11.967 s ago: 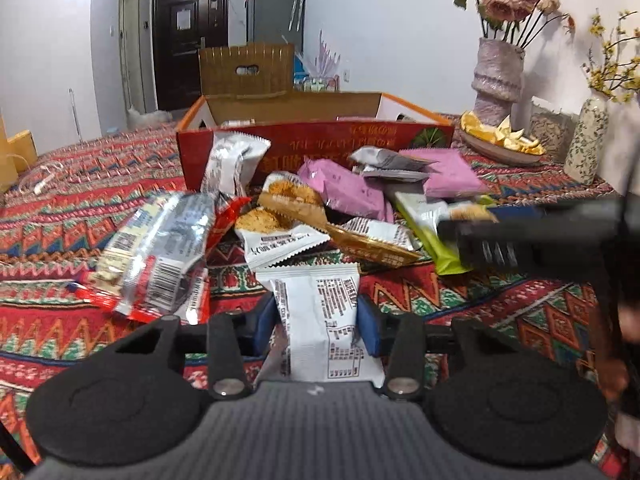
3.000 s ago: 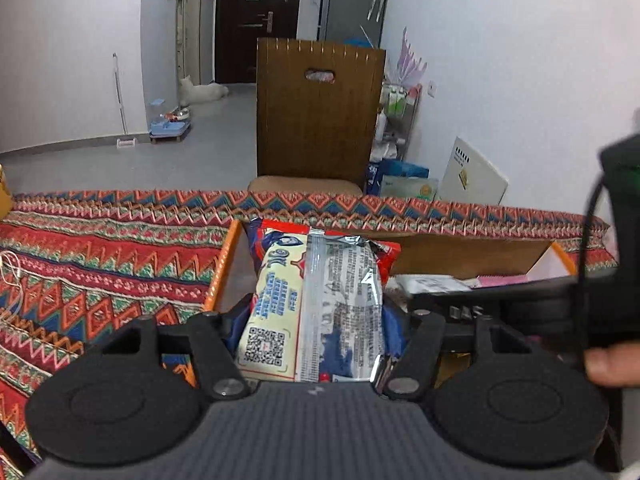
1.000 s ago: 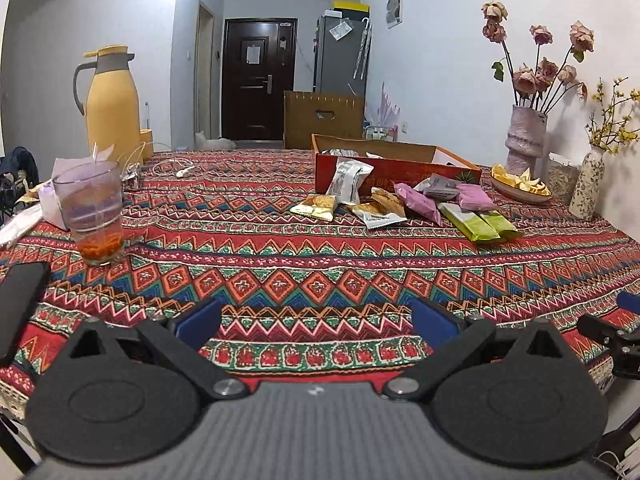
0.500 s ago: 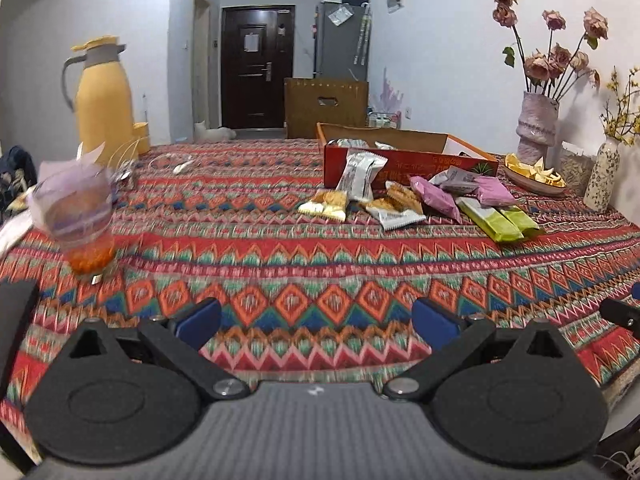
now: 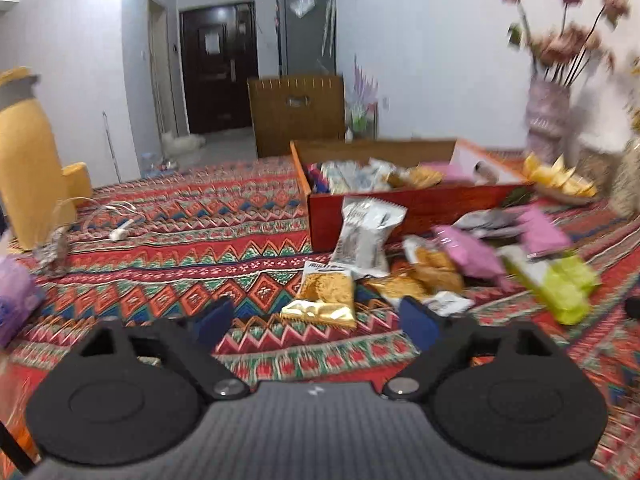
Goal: Organize snacks
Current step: 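Grasp a cookie packet with the left tool while the right tool grips a yellow-green packet, then lift the cookie packet with the left tool while the right tool lifts the yellow-green packet, then lower the yellow-green packet into the box and open the right tool, then withdraw both tools from the box back toward the snack pile, then grasp a silver-white packet with the left tool while the right tool grips a yellow-green packet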
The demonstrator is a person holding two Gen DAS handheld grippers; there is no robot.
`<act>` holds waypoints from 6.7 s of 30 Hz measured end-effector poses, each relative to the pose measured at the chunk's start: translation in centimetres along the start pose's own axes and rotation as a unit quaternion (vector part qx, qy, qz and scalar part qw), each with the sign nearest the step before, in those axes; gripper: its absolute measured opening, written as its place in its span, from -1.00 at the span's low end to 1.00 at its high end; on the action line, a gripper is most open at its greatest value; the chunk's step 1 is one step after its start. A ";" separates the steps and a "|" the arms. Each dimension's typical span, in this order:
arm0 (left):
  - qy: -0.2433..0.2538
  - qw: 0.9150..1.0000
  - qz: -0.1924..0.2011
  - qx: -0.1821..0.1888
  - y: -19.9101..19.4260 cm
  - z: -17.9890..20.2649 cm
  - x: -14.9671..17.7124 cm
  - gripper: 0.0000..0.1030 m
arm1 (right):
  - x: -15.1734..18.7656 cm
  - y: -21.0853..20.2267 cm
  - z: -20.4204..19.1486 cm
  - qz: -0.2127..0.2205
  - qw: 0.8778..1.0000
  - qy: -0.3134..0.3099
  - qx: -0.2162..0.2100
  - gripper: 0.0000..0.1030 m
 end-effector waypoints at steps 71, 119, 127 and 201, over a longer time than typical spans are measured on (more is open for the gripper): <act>-0.057 0.998 0.024 0.027 6.0 4.8 -14.0 -0.18 | -13.3 8.6 7.7 -0.008 0.995 0.052 -0.087 -0.30; -0.085 0.991 0.104 -0.003 -18.6 3.4 0.3 0.94 | -9.4 -7.3 4.7 0.066 0.997 -0.038 -0.032 0.68; -0.086 0.993 0.085 -0.013 -22.4 4.3 9.6 1.00 | 0.8 -13.5 1.9 0.059 0.997 -0.040 0.034 0.77; -0.079 0.997 -0.004 -0.005 1.0 2.0 0.2 -0.19 | 2.9 6.4 8.1 -0.114 0.990 0.029 0.081 -0.29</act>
Point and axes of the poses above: each gripper's, at about its wrist camera, not at the fingertips, and y roughly the way its jaws point, z to its right, x to its underside, the point moved 7 cm from there along y, roughly the way its jaws point, and after that the axes turned 5 degrees about -y, right-handed, at the moved point
